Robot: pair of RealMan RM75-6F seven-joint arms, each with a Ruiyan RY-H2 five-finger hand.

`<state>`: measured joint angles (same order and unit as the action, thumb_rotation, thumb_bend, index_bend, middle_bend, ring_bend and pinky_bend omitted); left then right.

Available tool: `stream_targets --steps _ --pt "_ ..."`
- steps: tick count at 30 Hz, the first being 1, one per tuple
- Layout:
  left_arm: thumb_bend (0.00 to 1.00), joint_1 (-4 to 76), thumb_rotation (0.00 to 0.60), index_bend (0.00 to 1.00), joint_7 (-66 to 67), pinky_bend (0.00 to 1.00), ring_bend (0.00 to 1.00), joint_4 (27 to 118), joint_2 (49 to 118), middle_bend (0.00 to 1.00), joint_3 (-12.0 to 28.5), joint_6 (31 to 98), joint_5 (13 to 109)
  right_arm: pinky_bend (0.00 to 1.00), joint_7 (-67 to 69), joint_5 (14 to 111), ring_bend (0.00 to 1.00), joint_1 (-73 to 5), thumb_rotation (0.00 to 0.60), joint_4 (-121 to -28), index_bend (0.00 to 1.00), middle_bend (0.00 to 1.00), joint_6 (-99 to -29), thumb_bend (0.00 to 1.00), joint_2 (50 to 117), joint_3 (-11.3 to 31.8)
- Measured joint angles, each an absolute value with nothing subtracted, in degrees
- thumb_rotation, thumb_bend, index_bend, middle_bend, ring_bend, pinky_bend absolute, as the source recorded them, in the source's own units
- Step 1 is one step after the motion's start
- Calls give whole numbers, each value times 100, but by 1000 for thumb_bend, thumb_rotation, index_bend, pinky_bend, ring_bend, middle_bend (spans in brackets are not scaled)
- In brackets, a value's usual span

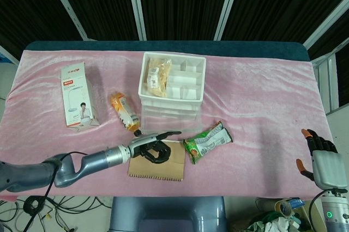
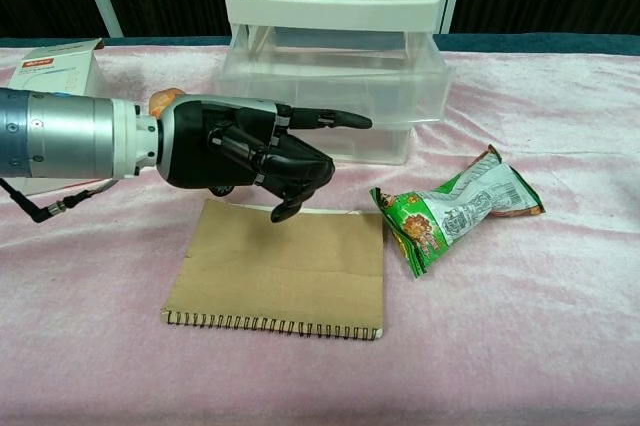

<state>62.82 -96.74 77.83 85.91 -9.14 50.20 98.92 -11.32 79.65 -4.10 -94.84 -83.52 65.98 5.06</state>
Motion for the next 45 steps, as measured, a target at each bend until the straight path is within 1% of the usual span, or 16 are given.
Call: stream_targets --steps 19,23,24,25,27,28,29,32,34,37,40,43,45 --pt "422 6271 600 0 -9333 622 612 7989 8553 649 -1085 5207 10002 198 -1145 7950 180 -410 600 -9488 146 115 -8352 270 6601 512" --pt "422 6263 600 0 -8987 596 564 8064 8454 613 -1128 5216 10045 198 -1142 7956 180 -410 600 -9486 146 115 -8352 270 6600 509" --pt "422 6258 600 0 -8855 585 543 8094 8418 596 -1135 5213 10048 198 -1141 7954 180 -410 600 -9486 146 115 -8349 269 6599 509" --pt "422 6250 600 0 -8697 561 500 8128 8378 565 -1141 5208 10046 198 -1140 7952 180 -411 600 -9486 146 115 -8344 269 6598 508" --pt "420 6217 600 0 -8211 502 420 8234 8269 512 -1150 5190 10026 198 -1144 7953 180 -412 600 -9486 146 115 -8343 270 6599 508" --pt "416 6199 600 0 -7953 451 359 8294 8213 466 -1154 5181 10013 198 -1149 7955 180 -412 600 -9485 146 115 -8346 270 6599 507" --pt "409 6169 600 0 -7563 424 328 8385 8125 439 -1162 5167 9993 198 -1155 7956 180 -411 600 -9484 146 115 -8349 270 6599 507" --pt "345 6054 600 0 -6372 304 202 8696 7863 306 -1176 5146 9889 198 -1161 7941 180 -408 600 -9484 147 115 -8356 270 6602 514" --pt "323 5950 600 0 -5542 276 174 8924 7688 270 -1181 5162 9789 199 -1173 7934 180 -407 600 -9484 146 115 -8361 270 6603 519" --pt "301 5701 600 0 -4067 263 150 9362 7379 236 -1184 5281 9566 198 -1186 7937 180 -405 600 -9483 146 115 -8373 270 6606 521" --pt "280 5330 600 0 -2614 259 138 9838 7051 215 -1198 5571 9315 198 -1195 7941 180 -404 600 -9484 146 115 -8379 270 6606 522" --pt "280 4766 600 0 -1268 249 137 10263 6718 201 -1220 6180 9088 198 -1204 7968 180 -404 600 -9483 146 115 -8389 270 6606 514" --pt "280 4306 600 0 -482 245 130 10500 6529 192 -1225 6771 8949 198 -1207 7979 180 -404 600 -9482 146 115 -8391 270 6607 510"
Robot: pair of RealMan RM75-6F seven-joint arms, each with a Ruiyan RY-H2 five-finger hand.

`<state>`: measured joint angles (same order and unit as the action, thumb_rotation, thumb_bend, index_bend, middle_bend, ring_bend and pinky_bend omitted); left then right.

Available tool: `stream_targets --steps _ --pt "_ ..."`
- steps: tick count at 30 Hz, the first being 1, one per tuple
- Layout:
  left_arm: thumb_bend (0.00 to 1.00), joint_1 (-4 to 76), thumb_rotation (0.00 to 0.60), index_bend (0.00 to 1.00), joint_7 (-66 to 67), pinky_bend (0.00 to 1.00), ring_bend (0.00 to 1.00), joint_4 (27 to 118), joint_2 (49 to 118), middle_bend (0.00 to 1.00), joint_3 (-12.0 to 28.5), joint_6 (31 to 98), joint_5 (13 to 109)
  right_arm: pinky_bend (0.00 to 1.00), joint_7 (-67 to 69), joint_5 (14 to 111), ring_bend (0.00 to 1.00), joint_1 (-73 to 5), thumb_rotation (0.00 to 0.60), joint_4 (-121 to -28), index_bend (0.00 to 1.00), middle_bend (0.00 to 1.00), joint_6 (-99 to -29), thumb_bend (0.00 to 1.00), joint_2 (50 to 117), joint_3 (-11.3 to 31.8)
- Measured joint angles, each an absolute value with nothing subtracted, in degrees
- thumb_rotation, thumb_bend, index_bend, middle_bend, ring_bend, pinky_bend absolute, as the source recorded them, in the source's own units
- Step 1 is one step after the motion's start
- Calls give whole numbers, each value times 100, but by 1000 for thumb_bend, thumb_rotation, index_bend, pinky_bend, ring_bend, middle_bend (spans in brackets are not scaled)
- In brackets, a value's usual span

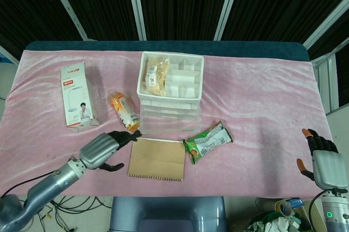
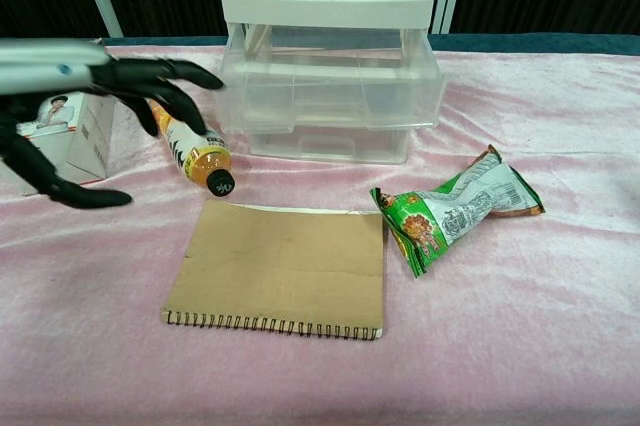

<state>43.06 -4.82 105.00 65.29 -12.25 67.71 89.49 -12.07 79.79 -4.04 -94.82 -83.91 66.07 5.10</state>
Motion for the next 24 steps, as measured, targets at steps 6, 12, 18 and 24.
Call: stream_targets --steps 6,12,18,24 --pt "280 2972 600 0 742 231 125 10775 6218 186 -1177 8372 8631 198 -1218 7988 180 -404 600 -9479 146 115 -8390 269 6609 503" --pt "280 2072 600 0 775 182 126 10712 5927 173 -1167 8836 8016 198 -1240 8016 180 -398 600 -9486 146 115 -8412 269 6607 495" --pt "280 1760 600 0 368 157 125 10488 5819 170 -1019 8919 7973 198 -1245 8025 180 -398 600 -9489 146 115 -8422 269 6613 498" --pt "279 1603 600 0 262 156 125 10406 5768 171 -920 8842 8149 198 -1264 7973 180 -424 600 -9516 146 115 -8385 269 6646 527"
